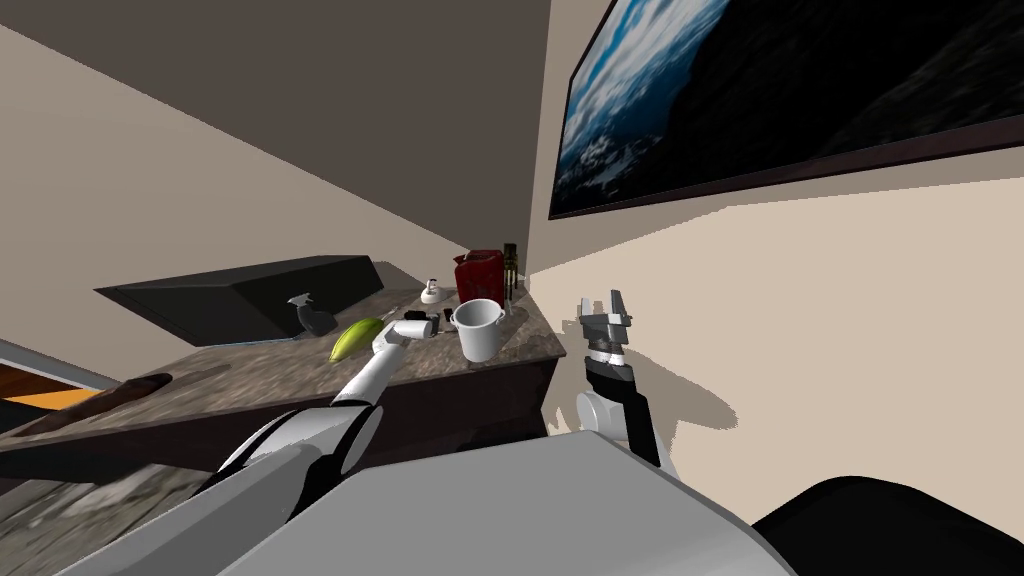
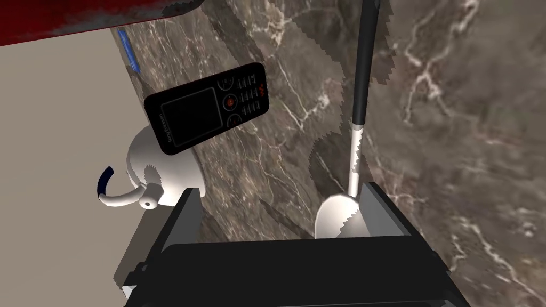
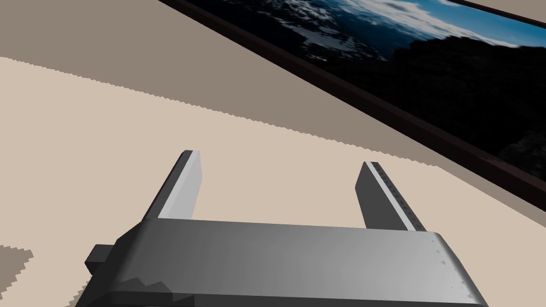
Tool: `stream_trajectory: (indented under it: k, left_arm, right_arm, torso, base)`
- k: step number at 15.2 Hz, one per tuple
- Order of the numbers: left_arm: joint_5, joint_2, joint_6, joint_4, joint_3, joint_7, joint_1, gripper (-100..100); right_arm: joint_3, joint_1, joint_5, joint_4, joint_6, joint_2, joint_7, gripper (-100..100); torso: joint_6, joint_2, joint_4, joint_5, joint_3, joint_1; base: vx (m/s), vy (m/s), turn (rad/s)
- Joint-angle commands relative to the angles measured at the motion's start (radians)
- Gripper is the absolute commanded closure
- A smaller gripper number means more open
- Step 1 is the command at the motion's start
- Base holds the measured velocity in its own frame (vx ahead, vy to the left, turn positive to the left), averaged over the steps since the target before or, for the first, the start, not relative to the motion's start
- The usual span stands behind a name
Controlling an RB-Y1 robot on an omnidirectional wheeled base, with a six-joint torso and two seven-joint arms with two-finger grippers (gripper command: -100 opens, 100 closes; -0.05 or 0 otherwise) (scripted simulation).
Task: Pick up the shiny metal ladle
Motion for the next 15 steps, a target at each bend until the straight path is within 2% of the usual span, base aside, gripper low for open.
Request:
stream_trajectory:
  k: [1, 3, 4, 6, 7, 8, 9, 10, 11, 12, 13, 14, 15]
  left_arm:
    - [0.011, 0.006, 0.05, 0.05, 0.0, 0.001, -0.05, -100]
    - [0.011, 0.006, 0.078, 0.064, 0.0, 0.001, -0.053, -100]
    - [0.02, 0.01, 0.11, 0.1, 0.0, 0.001, -0.095, -100]
    - [0.02, 0.01, 0.13, 0.117, 0.0, 0.001, -0.097, -100]
    - [0.029, 0.013, 0.166, 0.157, 0.0, 0.001, -0.139, -100]
    - [0.029, 0.013, 0.179, 0.168, 0.0, 0.001, -0.139, -100]
    - [0.038, 0.016, 0.203, 0.195, 0.0, 0.001, -0.174, -100]
    - [0.038, 0.016, 0.224, 0.217, 0.0, 0.001, -0.178, -100]
    - [0.038, 0.016, 0.227, 0.217, 0.0, 0.001, -0.178, -100]
    - [0.046, 0.018, 0.264, 0.252, -0.001, 0.002, -0.214, -100]
    - [0.046, 0.018, 0.271, 0.264, -0.001, 0.002, -0.214, -100]
    - [0.053, 0.02, 0.301, 0.288, -0.001, 0.002, -0.247, -100]
    - [0.053, 0.02, 0.313, 0.308, -0.001, 0.002, -0.247, -100]
  right_arm:
    - [0.0, 0.0, 0.0, 0.0, 0.0, 0.0, 0.0, 0]
    - [0.0, 0.0, 0.0, 0.0, 0.0, 0.0, 0.0, 0]
    - [0.0, 0.0, 0.0, 0.0, 0.0, 0.0, 0.0, 0]
    - [0.0, 0.0, 0.0, 0.0, 0.0, 0.0, 0.0, 0]
    - [0.0, 0.0, 0.0, 0.0, 0.0, 0.0, 0.0, 0]
    - [0.0, 0.0, 0.0, 0.0, 0.0, 0.0, 0.0, 0]
    - [0.0, 0.0, 0.0, 0.0, 0.0, 0.0, 0.0, 0]
    - [0.0, 0.0, 0.0, 0.0, 0.0, 0.0, 0.0, 0]
    - [0.0, 0.0, 0.0, 0.0, 0.0, 0.0, 0.0, 0]
    - [0.0, 0.0, 0.0, 0.0, 0.0, 0.0, 0.0, 0]
    - [0.0, 0.0, 0.0, 0.0, 0.0, 0.0, 0.0, 0]
    - [0.0, 0.0, 0.0, 0.0, 0.0, 0.0, 0.0, 0]
    - [0.0, 0.0, 0.0, 0.0, 0.0, 0.0, 0.0, 0]
  torso:
    - [0.0, 0.0, 0.0, 0.0, 0.0, 0.0]
    - [0.0, 0.0, 0.0, 0.0, 0.0, 0.0]
    - [0.0, 0.0, 0.0, 0.0, 0.0, 0.0]
    - [0.0, -0.001, 0.0, 0.0, 0.0, 0.0]
    - [0.0, -0.001, 0.0, 0.0, 0.0, 0.0]
    - [0.0, -0.001, 0.0, 0.0, 0.0, 0.0]
    - [0.0, -0.001, 0.0, 0.0, 0.0, 0.0]
    - [0.0, -0.001, 0.0, 0.0, -0.001, 0.0]
    - [0.0, -0.001, 0.0, 0.0, -0.001, 0.001]
    - [0.0, -0.001, 0.0, 0.0, -0.001, 0.0]
    - [0.0, -0.002, 0.0, 0.0, -0.001, 0.0]
    - [0.0, -0.002, 0.0, 0.0, -0.001, 0.0]
    - [0.0, -0.002, 0.0, 0.0, -0.001, 0.001]
  base:
    - [0.007, 0.016, -0.013]
    - [0.009, 0.016, -0.018]
    - [0.012, 0.016, -0.018]
    - [0.014, 0.018, -0.014]
    - [0.014, 0.017, -0.016]
    - [0.019, 0.019, -0.023]
    - [0.023, 0.024, -0.028]
    - [0.025, 0.025, -0.023]
    - [0.021, 0.017, -0.007]
    - [0.026, 0.015, -0.01]
    - [0.029, 0.019, -0.022]
    - [0.031, 0.025, -0.028]
    - [0.034, 0.026, -0.027]
